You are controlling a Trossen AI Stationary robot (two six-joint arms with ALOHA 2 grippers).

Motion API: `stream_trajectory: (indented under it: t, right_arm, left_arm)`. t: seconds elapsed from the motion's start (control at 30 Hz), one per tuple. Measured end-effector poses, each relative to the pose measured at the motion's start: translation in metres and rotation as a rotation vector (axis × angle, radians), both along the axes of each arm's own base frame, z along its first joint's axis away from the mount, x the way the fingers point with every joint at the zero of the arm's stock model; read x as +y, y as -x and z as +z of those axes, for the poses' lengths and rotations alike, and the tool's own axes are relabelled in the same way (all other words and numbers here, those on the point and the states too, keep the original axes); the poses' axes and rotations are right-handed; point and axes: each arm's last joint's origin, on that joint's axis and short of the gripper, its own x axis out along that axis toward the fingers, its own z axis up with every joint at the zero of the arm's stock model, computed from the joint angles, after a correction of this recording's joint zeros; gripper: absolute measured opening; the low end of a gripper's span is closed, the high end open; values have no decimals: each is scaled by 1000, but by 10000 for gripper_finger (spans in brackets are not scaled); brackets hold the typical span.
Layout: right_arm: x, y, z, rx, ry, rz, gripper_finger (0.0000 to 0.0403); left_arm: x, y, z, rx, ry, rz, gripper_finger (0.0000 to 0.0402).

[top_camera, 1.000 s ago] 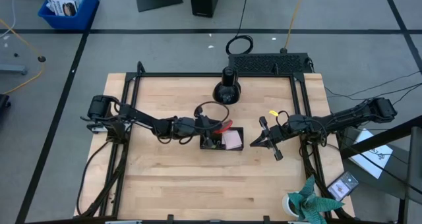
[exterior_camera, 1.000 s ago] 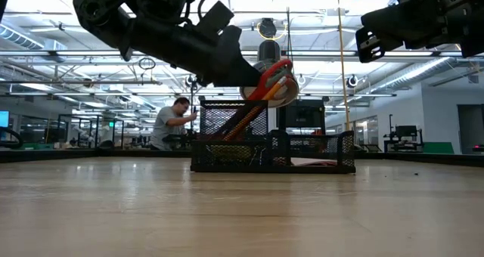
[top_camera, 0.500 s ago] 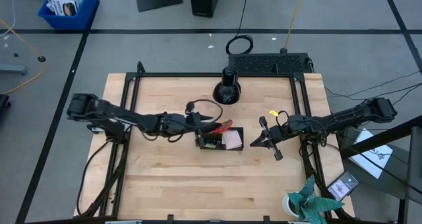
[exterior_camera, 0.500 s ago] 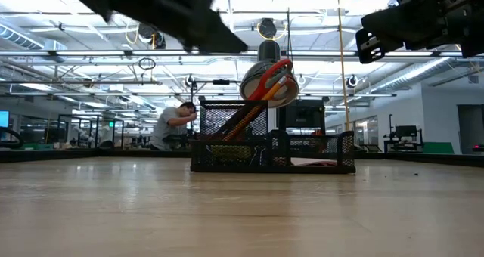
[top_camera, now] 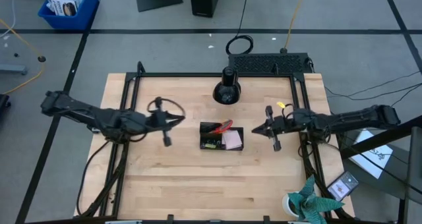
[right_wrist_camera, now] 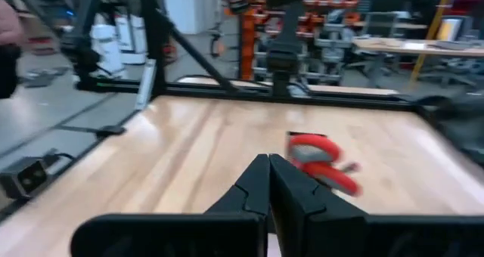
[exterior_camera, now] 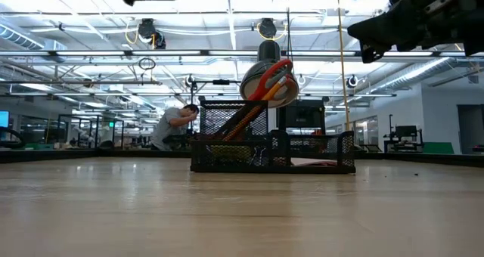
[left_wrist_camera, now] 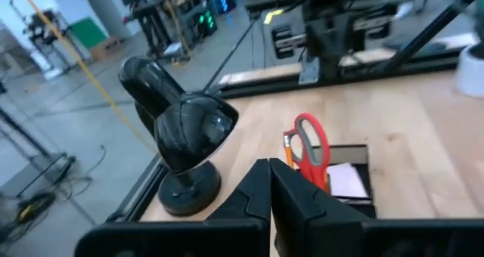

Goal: Pick and place office supplies into organizer
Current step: Return to Home Position

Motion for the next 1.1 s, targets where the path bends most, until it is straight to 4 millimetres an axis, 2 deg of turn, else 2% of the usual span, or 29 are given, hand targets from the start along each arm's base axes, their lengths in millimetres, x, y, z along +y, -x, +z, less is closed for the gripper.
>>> stream_trajectory:
  t: [0.13,0.37,0.53,0.67,0.8,1.1]
  right_arm:
    - [-8,14,4,3,21,-52,0]
    - [-11,26,8,-18,-6,-17,0]
    - [-15,33,-8,-22,-16,-36,0]
    - [-19,38,-25,-92,-65,-3,0]
    - [-26,42,-19,-201,-96,-38,0]
    - [-35,44,-26,-138,-123,-89,0]
  left_arm:
    - [1,23,-17,-81,14,-36,3]
    - [4,47,-65,-270,25,-161,1]
    - [9,63,-85,-319,45,-254,1]
    - [14,70,-90,-320,69,-311,1]
    - [20,76,-91,-293,75,-281,1]
    - [25,91,-97,-251,92,-252,0]
